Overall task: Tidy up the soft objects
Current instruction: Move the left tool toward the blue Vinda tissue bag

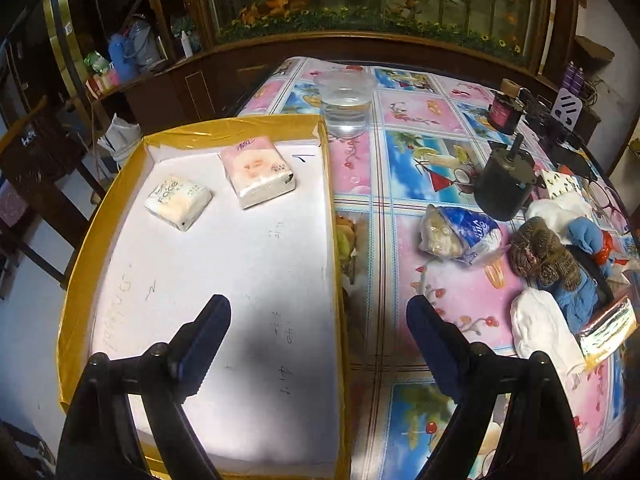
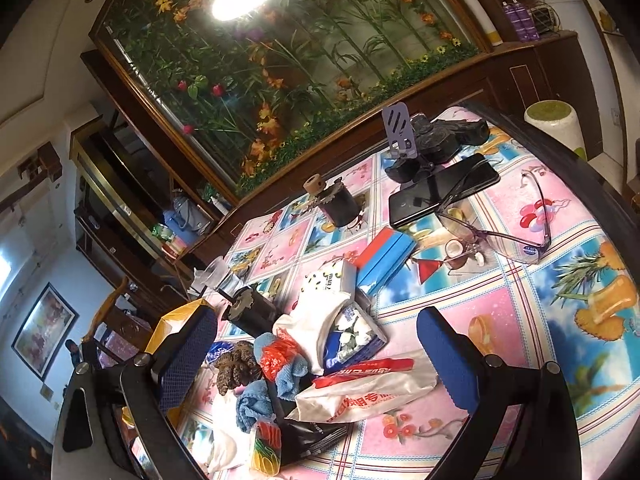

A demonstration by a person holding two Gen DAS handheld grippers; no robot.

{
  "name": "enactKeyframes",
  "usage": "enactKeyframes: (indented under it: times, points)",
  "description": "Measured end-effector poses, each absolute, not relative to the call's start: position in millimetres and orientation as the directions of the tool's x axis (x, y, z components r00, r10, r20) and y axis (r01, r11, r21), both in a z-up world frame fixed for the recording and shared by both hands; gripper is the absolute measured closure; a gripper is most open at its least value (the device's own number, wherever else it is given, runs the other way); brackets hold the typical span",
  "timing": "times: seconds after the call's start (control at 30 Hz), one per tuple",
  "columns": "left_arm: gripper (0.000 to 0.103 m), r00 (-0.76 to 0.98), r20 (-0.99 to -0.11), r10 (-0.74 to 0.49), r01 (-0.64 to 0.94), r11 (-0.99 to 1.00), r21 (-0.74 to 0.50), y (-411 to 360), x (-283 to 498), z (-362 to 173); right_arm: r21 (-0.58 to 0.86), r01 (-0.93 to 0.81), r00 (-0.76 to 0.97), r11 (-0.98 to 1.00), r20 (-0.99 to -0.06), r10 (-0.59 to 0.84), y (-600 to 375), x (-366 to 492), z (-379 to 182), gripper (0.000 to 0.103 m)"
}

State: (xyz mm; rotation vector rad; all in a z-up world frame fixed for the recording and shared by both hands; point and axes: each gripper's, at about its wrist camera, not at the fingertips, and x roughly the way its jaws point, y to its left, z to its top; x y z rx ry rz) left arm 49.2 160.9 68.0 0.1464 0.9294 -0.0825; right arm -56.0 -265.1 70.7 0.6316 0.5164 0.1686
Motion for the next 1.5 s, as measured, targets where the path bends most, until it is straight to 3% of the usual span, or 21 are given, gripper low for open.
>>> enactKeyframes:
  times: [0.2, 0.43, 0.73, 1.0, 1.1, 1.27, 1.4, 1.5]
  points:
    - [0.014, 0.679, -0.726, 0.106, 0.209, 0.920, 0.331, 123.1, 47.9, 68.0, 0.600, 0.026, 0.855, 0.800, -0.428, 0.294, -266.6, -52.2, 66.8, 0.001]
    - [0.014, 0.564, -0.824, -0.055, 0.253, 0.961, 0.109, 114.9, 19.9, 53.1, 0.595, 0.028, 0.854, 0.803, -0.432, 0.290, -267.3, -52.0, 66.6, 0.001]
    - [0.014, 0.599, -0.794, -0.106, 0.340, 0.931, 0.132, 81.4, -24.7, 52.2, 0.596, 0.022, 0.854, 0.803, -0.428, 0.294, -266.7, -52.6, 67.1, 0.001]
    - [0.014, 0.662, -0.747, 0.054, 0.218, 0.941, 0.261, 87.9, -10.4, 45.8, 0.596, 0.020, 0.855, 0.803, -0.426, 0.295, -266.2, -53.2, 68.0, 0.001]
    - [0.013, 0.665, -0.729, 0.163, 0.191, 0.906, 0.377, 76.9, -4.3, 39.2, 0.594, 0.014, 0.857, 0.804, -0.422, 0.297, -264.7, -53.6, 68.2, 0.001]
    - [0.009, 0.712, -0.605, 0.356, 0.094, 0.806, 0.584, 55.4, 6.6, 31.1, 0.592, 0.021, 0.857, 0.806, -0.426, 0.291, -264.5, -53.6, 66.9, 0.001]
    - [0.009, 0.676, -0.647, 0.352, 0.054, 0.853, 0.520, 78.0, 35.6, 36.7, 0.593, 0.017, 0.856, 0.805, -0.424, 0.294, -264.4, -53.3, 67.1, 0.001]
    - [0.009, 0.666, -0.694, 0.275, 0.080, 0.898, 0.432, 89.2, 40.4, 51.5, 0.593, 0.012, 0.858, 0.805, -0.420, 0.297, -264.7, -53.9, 67.8, 0.001]
